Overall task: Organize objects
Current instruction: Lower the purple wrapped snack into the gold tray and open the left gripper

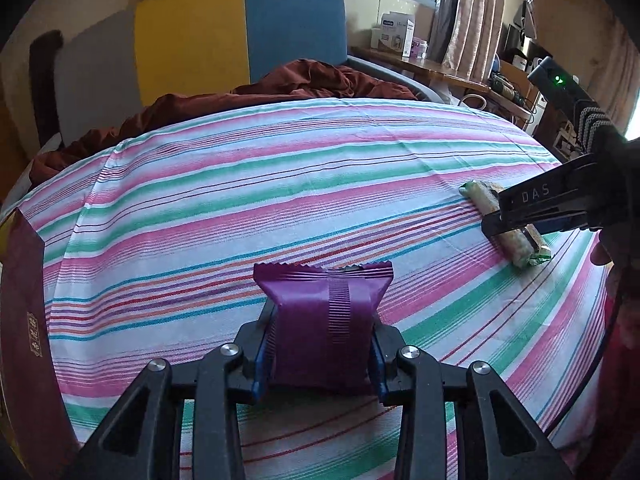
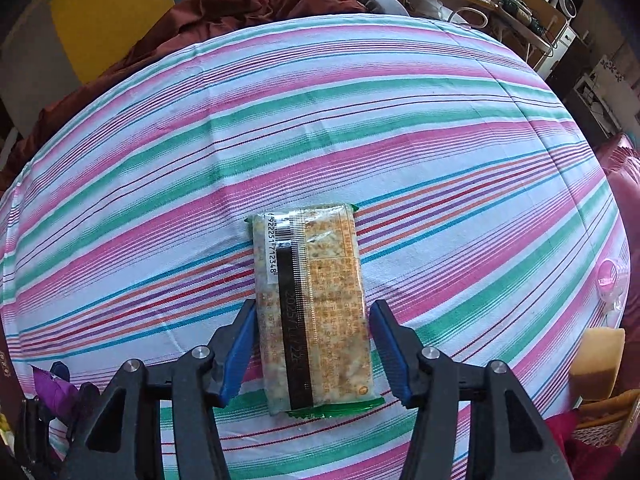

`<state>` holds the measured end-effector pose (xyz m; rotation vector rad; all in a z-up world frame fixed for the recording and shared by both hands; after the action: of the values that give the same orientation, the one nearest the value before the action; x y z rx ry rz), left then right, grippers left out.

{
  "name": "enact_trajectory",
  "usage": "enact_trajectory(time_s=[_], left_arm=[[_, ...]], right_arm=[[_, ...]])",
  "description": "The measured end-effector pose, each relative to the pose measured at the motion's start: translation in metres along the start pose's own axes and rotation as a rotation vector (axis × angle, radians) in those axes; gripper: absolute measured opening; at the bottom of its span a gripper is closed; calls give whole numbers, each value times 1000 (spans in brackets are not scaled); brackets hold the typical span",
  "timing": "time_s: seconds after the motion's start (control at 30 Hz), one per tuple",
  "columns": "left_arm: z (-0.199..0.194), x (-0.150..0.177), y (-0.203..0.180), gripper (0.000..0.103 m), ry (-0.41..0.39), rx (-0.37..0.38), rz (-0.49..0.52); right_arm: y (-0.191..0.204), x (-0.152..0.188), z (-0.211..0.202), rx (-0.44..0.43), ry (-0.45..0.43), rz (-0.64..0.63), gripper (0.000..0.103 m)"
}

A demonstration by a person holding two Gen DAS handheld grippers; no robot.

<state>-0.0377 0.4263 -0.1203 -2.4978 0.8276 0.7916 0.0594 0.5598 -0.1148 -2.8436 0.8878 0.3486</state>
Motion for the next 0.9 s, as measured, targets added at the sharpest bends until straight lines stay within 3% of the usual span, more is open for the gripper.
enact_trajectory(time_s=[0.07, 0.17, 0.23, 0.43, 0.53, 0.73, 0.9], left_arm=[[-1, 1, -1, 37, -12, -4, 4], [-1, 1, 1, 36, -21, 6, -6], [0, 1, 1, 36, -26, 12, -11], [0, 2, 4, 36, -31, 24, -19], [0, 2, 4, 36, -32, 24, -18], [1, 2, 2, 36, -34, 12, -11], [-2, 1, 2, 33, -30, -6, -16]], right_arm=[[-1, 0, 0, 2, -1, 1, 57], [1, -1, -5, -15, -26, 0, 48], [8, -3, -8, -58, -49, -21, 48], [49, -12, -10, -113, -100, -210, 48], [58, -13, -7, -73, -99, -270, 48], [61, -25, 4, -69, -102, -286, 48], [64, -16, 3, -56, -126, -325, 49]])
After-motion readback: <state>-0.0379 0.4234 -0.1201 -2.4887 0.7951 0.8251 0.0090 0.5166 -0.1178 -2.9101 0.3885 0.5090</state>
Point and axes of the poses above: each gripper's, at about its wrist camera, not at the fingertips, and z roughly the way its jaws point, y to its left, x to its underside, the point moved 4 cm from there along z, roughly the way its jaws point, and after that the axes turned 11 degrees about -z, right-handed, at the moved point
